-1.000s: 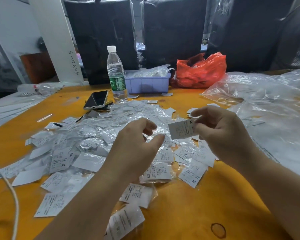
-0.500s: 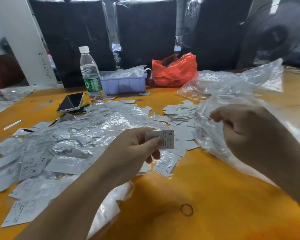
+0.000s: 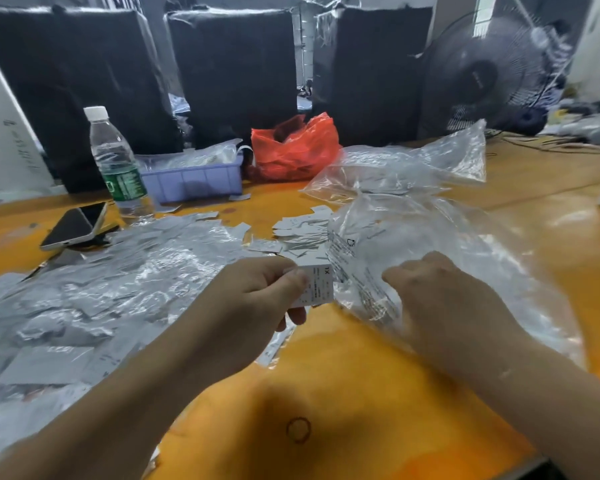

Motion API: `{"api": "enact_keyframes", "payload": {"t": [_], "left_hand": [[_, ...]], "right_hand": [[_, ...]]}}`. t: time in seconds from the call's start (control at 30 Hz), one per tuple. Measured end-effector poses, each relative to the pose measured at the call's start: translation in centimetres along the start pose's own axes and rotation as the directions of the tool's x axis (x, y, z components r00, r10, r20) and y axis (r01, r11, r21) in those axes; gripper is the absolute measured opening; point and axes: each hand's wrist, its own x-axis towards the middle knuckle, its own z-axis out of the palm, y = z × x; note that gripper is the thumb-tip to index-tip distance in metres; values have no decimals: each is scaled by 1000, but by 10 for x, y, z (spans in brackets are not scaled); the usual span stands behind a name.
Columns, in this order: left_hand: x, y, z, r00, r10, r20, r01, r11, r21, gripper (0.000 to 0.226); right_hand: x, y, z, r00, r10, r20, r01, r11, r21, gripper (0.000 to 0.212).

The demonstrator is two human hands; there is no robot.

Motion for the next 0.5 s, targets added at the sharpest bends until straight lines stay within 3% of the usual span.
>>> {"api": "enact_keyframes", "payload": {"t": [0.17,0.5], "left_hand": [[9,4,20,991,-60,123,70,994,-81,31],[13,6,34,994,-39,104,41,999,-15,39]], "right_hand": [[-6,-10,8,998,-10,60,16,995,-100,12],[0,-4,19,1000,-24,14,25,996,-86,17]]}}
